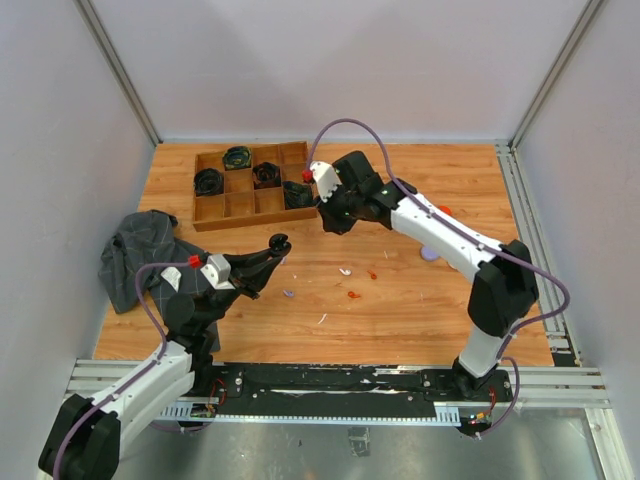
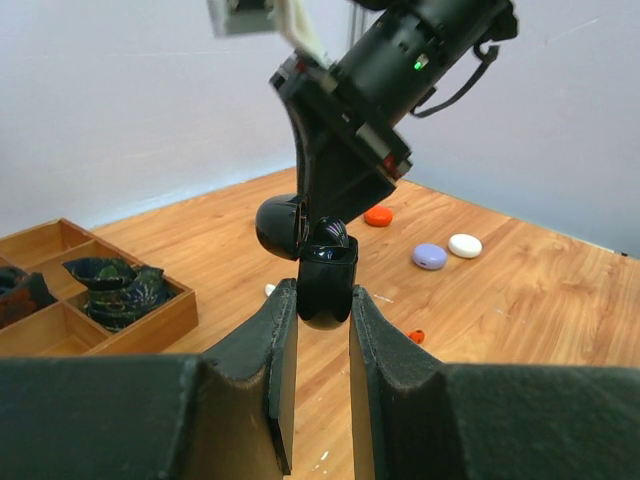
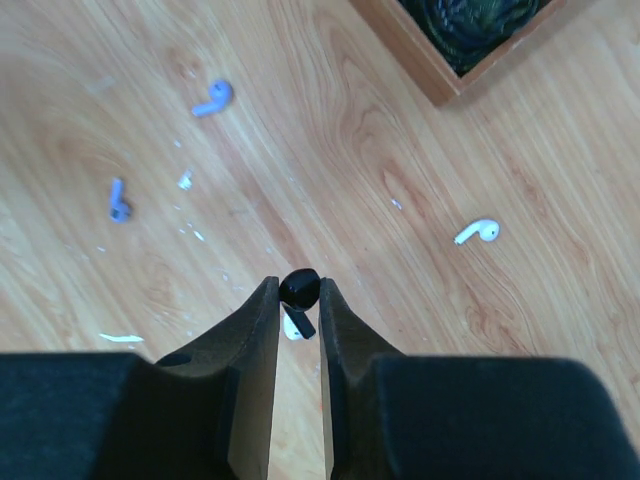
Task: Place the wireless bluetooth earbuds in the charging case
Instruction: Place the earbud in the charging case.
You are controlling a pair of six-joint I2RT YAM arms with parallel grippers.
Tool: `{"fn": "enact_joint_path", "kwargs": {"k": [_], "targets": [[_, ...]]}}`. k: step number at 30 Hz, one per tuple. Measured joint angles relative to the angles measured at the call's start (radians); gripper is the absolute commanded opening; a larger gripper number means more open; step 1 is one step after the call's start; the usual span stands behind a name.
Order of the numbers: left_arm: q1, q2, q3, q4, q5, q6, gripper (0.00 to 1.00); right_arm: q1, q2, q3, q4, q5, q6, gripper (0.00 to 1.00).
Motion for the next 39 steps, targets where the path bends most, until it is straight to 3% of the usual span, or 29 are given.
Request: {"fn": "enact_joint_path", "kwargs": {"k": [21, 39], "targets": [[0.0, 0.122, 0.019, 0.18, 0.142, -0.026, 0.0, 0.095, -0.496, -0.375, 0.496, -0.126, 0.285, 0.15], [0.0, 0.134, 0.019, 0.344, 0.199, -0.066, 0.0, 0.232, -0.544, -0.572, 0.933, -0.189, 0.435, 0.15]]}}
